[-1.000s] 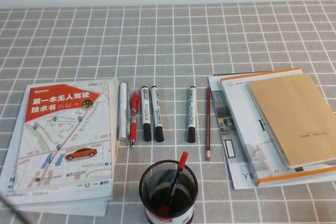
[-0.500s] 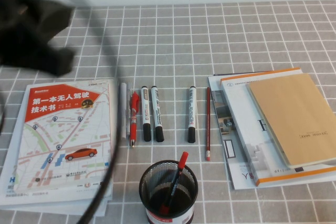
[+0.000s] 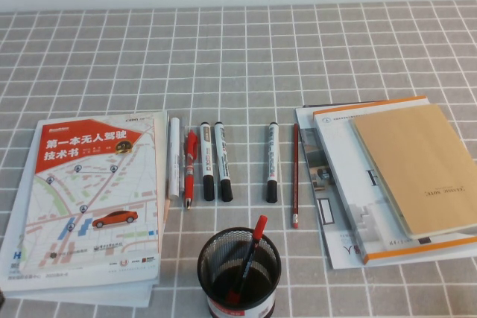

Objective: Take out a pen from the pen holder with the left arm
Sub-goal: 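Take a marker out of the pen holder and lay it on the table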

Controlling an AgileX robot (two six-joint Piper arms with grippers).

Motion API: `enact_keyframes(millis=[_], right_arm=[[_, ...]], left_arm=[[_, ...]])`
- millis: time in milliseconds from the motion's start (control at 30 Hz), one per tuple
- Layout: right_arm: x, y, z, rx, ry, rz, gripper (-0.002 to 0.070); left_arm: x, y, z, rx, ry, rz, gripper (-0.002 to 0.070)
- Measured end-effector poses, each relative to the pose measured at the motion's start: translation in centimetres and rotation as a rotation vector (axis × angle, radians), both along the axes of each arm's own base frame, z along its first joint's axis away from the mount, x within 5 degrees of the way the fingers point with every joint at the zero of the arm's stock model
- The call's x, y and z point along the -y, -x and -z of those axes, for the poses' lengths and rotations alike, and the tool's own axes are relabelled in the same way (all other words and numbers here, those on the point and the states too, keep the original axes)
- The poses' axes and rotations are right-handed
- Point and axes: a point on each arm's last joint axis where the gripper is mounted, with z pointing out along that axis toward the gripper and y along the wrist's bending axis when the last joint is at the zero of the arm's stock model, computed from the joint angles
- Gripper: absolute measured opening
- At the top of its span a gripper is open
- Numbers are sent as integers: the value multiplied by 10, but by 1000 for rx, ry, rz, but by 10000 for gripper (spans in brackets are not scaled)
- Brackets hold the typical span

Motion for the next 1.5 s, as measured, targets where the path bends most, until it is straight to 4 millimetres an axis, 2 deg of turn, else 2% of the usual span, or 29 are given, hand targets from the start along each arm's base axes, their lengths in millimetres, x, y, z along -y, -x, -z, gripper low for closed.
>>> enact_keyframes(millis=[167, 333, 567, 633, 933, 1167, 1500], right_arm=[[0, 0, 0, 0, 0, 0, -13], [0, 0, 0, 0, 0, 0, -13], [0, 0, 0, 0, 0, 0, -13], [0, 0, 0, 0, 0, 0, -13], [0, 0, 0, 0, 0, 0, -13], [0, 0, 0, 0, 0, 0, -13], [0, 0, 0, 0, 0, 0, -13]], left_arm=[[-4, 12, 18, -32, 12, -19, 0], [-4, 13, 30, -30, 2, -17, 0], [-9, 20, 83, 8, 14, -95, -1], [-11, 20, 91, -16, 32, -132, -1], [-10, 23, 104, -142, -37, -114, -1], [-6, 23, 105, -149, -45, -35, -1], [-6, 24, 105, -149, -46, -28, -1]])
